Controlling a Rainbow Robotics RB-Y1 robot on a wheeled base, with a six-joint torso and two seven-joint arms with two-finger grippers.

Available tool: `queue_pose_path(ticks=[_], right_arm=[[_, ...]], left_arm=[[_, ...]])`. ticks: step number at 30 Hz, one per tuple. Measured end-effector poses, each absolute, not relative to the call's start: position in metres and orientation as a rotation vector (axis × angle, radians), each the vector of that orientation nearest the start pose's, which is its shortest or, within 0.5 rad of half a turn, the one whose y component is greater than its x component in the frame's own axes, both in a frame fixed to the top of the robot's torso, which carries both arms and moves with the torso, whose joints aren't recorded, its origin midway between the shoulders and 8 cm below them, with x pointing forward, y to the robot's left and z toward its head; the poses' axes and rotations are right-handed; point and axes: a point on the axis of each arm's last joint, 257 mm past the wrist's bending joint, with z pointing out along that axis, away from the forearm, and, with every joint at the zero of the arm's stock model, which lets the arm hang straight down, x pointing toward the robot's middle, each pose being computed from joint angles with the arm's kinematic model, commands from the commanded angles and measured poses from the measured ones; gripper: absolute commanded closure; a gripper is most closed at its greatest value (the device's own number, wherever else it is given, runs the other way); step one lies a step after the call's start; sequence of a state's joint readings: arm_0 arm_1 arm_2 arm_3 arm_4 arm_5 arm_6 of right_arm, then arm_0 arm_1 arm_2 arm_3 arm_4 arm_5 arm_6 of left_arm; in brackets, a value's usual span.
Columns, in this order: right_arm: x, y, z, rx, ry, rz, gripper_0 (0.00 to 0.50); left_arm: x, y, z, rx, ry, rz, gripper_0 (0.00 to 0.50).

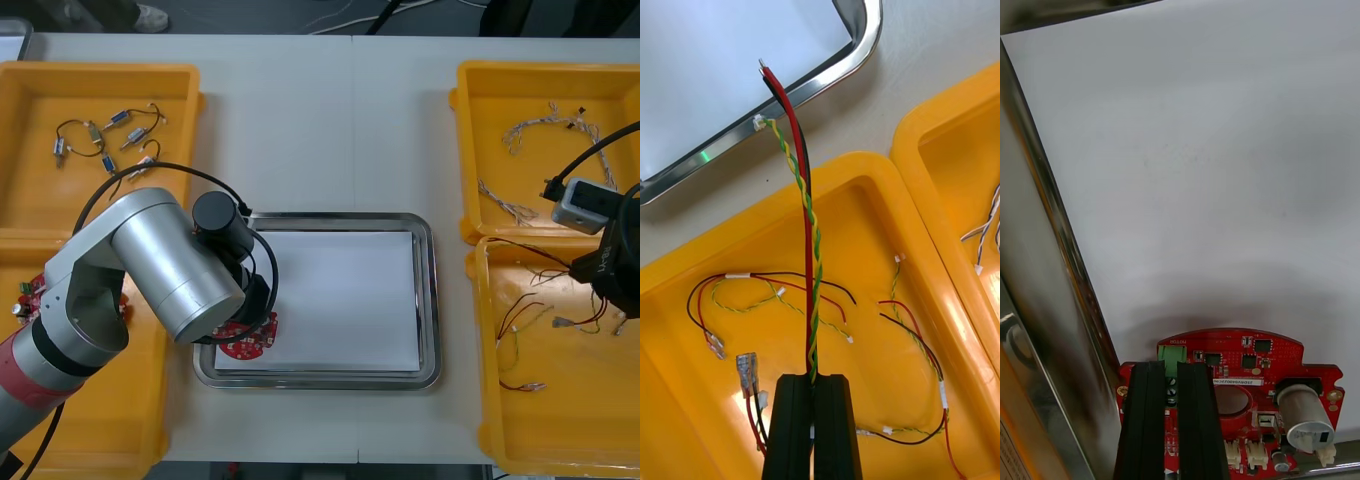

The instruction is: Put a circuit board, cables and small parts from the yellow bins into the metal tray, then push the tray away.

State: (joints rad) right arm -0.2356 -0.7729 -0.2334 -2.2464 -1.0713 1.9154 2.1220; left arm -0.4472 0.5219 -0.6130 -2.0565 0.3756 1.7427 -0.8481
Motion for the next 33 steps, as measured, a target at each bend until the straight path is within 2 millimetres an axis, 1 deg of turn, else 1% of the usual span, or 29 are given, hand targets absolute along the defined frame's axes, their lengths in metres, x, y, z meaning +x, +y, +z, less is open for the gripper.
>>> queue_pose_path(ticks=[6,7,8,9,10,11,12,13,28,31,33], right_arm=[[0.367,-0.278,-0.156,-1.352,2.285,-0.033,0.5],[0.367,-0.277,-0.155,-1.347,2.283,-0.031,0.5],[0.367,-0.275,-0.155,-1.342,2.281,-0.028,0.5],[0.367,-0.273,-0.155,-1.338,2.279,-0.024,0.5],[0.367,-0.272,-0.155,-1.334,2.278,-0.021,0.5],[0.367,-0.271,-0.155,-1.331,2.279,-0.018,0.5],[0.367,-0.271,-0.155,-1.329,2.28,-0.017,0.5],[0.367,-0.27,-0.155,-1.325,2.283,-0.016,0.5],[0.367,-0.271,-0.156,-1.303,2.298,-0.016,0.5],[0.367,-0.271,-0.156,-1.302,2.298,-0.017,0.5],[0.368,-0.271,-0.156,-1.302,2.297,-0.018,0.5]], left_arm=[[0.401,0.141,-0.281,0.22,2.691,0.073,0.497],[0.401,0.141,-0.281,0.22,2.691,0.074,0.41],[0.401,0.141,-0.281,0.22,2.691,0.074,0.338],[0.401,0.141,-0.281,0.22,2.691,0.074,0.199],[0.401,0.141,-0.281,0.219,2.691,0.074,0.104],[0.401,0.141,-0.281,0.219,2.691,0.074,0.076],[0.401,0.141,-0.281,0.219,2.691,0.074,0.008],[0.401,0.141,-0.281,0.219,2.691,0.074,0.0],[0.4,0.141,-0.281,0.221,2.691,0.072,0.0],[0.396,0.135,-0.279,0.235,2.704,0.041,0.0],[0.388,0.132,-0.276,0.245,2.726,0.014,0.0]])
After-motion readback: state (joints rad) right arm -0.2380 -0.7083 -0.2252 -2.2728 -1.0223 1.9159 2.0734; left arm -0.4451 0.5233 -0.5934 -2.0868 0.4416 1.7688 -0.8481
